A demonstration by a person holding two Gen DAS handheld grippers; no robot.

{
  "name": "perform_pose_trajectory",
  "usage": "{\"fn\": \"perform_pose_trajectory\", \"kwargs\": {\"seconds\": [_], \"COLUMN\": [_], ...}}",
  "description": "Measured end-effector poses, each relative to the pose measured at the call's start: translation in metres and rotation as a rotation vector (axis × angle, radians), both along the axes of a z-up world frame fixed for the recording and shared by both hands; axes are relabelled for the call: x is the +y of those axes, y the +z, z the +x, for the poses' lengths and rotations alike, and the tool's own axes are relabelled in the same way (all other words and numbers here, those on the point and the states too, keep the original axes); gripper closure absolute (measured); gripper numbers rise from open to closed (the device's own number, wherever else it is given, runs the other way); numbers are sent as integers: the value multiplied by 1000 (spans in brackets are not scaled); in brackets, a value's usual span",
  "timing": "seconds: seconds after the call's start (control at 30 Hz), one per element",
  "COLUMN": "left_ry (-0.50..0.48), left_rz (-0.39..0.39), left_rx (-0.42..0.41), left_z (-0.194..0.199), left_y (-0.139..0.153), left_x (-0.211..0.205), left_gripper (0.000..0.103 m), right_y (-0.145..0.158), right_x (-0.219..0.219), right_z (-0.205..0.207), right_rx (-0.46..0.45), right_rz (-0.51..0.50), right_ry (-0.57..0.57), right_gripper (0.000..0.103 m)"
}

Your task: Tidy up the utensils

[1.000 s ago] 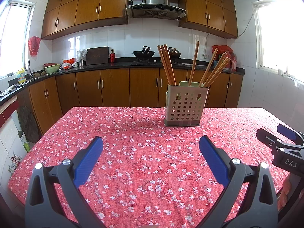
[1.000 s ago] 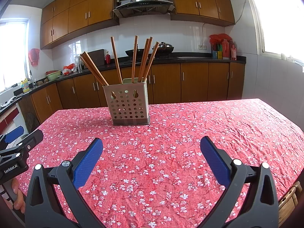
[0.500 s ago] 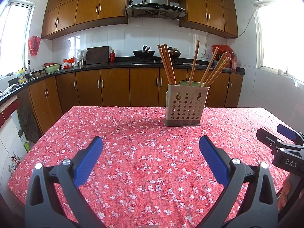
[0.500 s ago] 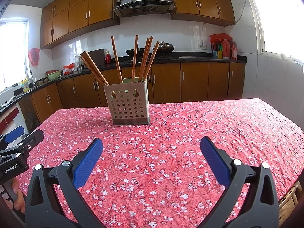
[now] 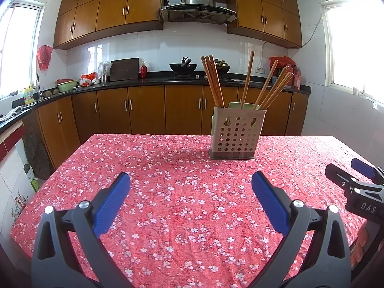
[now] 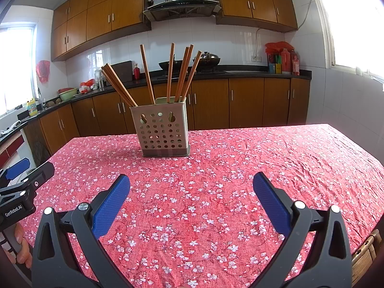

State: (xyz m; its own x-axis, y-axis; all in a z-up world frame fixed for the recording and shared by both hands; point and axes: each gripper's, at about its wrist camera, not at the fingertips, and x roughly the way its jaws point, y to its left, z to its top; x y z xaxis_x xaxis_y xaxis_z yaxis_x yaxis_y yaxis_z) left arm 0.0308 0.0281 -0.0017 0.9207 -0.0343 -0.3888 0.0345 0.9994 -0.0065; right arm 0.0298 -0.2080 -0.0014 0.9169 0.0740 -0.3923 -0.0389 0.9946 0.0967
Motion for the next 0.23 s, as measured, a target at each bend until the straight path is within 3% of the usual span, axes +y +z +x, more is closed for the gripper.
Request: {"fn": "perform_pose_trajectory", "kwargs": {"seconds": [0.23], "left_ry": [3], "left_rz": [-5], "left_rx": [9], "left_z": [2], "left_y": [1], "left_x": [4], "left_gripper": [4], "right_y": [0], "right_x": [0], "right_z": [-2], "right_rx": [1], "right_rz": [1], "right_ry": [0], "right_gripper": [2]}}
